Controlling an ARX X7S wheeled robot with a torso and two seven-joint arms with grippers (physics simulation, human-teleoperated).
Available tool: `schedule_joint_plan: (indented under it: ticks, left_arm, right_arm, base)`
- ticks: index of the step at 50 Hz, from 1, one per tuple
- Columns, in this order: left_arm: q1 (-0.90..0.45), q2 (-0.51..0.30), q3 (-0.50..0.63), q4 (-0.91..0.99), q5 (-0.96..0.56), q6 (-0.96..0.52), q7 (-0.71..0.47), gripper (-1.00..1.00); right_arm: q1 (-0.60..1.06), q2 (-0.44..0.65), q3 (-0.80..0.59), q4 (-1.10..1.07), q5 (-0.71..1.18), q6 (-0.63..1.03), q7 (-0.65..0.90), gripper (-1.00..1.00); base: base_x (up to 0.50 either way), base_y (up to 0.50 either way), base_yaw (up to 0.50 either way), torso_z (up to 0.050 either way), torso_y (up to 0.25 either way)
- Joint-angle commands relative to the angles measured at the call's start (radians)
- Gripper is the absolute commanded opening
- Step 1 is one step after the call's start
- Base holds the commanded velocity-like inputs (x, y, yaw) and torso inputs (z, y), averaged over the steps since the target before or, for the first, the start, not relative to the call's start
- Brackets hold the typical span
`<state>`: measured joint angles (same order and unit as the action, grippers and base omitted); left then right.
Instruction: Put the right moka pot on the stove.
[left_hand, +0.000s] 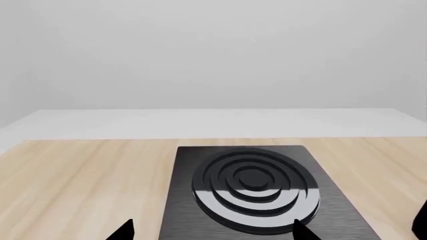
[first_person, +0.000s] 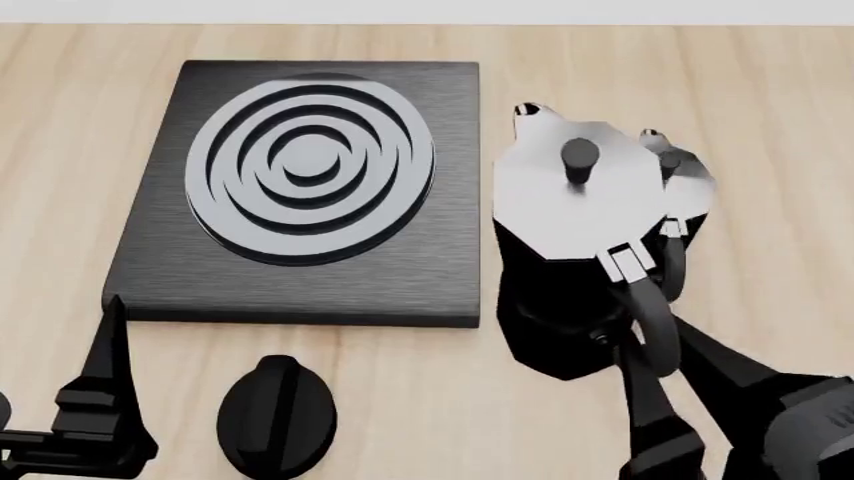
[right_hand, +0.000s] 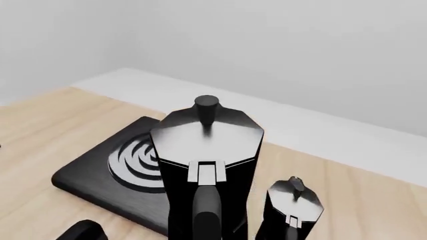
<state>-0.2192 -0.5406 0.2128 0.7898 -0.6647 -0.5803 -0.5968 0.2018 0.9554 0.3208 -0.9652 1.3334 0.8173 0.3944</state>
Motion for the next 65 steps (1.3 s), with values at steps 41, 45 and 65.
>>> schedule_joint_plan:
  ticks: [41,45,65]
  left_arm:
    - [0.007,-0.011,0.012,0.001,0.006,0.029,0.006,1.00]
    - [0.006,-0.012,0.011,0.003,0.003,0.028,0.003,1.00]
    - [0.002,-0.016,0.014,0.006,-0.004,0.027,-0.001,1.00]
  right_arm:
    - [0.607,-0.339,-0.652,0.283,-0.325,0.125,-0.094,-1.00]
    - [0.635,-0.363,-0.680,0.313,-0.350,0.125,-0.103,-1.00]
    - [0.737,-0.471,-0.793,0.565,-0.521,0.032,-0.196,-1.00]
  base:
    - [0.00,0.00,0.00,0.000,0.001]
    - [0.00,0.00,0.00,0.000,0.003]
    - [0.00,0.00,0.00,0.001,0.001]
